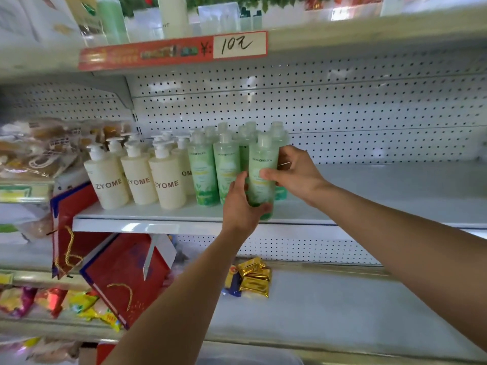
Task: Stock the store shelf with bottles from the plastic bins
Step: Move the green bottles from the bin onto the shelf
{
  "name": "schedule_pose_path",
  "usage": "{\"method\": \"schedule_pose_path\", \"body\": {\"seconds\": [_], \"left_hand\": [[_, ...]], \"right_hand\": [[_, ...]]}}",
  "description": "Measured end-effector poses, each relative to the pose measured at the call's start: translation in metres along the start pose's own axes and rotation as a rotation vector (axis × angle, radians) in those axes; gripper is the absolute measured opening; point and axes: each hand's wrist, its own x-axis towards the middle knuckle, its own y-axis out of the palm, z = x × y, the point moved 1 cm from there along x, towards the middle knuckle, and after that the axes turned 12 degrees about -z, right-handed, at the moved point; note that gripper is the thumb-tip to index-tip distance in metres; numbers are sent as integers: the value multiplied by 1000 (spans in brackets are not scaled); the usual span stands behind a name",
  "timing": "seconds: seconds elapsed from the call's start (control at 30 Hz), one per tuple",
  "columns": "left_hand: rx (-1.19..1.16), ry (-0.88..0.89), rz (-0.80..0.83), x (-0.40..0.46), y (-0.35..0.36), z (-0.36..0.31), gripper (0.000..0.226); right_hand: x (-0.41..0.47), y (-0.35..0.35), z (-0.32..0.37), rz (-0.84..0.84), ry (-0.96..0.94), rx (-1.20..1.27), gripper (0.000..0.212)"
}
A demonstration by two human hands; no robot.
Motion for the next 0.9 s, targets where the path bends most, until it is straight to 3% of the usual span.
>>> {"method": "schedule_pose_path", "body": {"seconds": [0.37, 0.9], "left_hand": [[277, 84, -131, 10, 17, 7, 88], [329, 53, -138, 10, 21, -3, 81]], "right_hand": [[24, 15, -6, -24, -93, -230, 48], [25, 20, -1, -33, -97, -360, 46]]}}
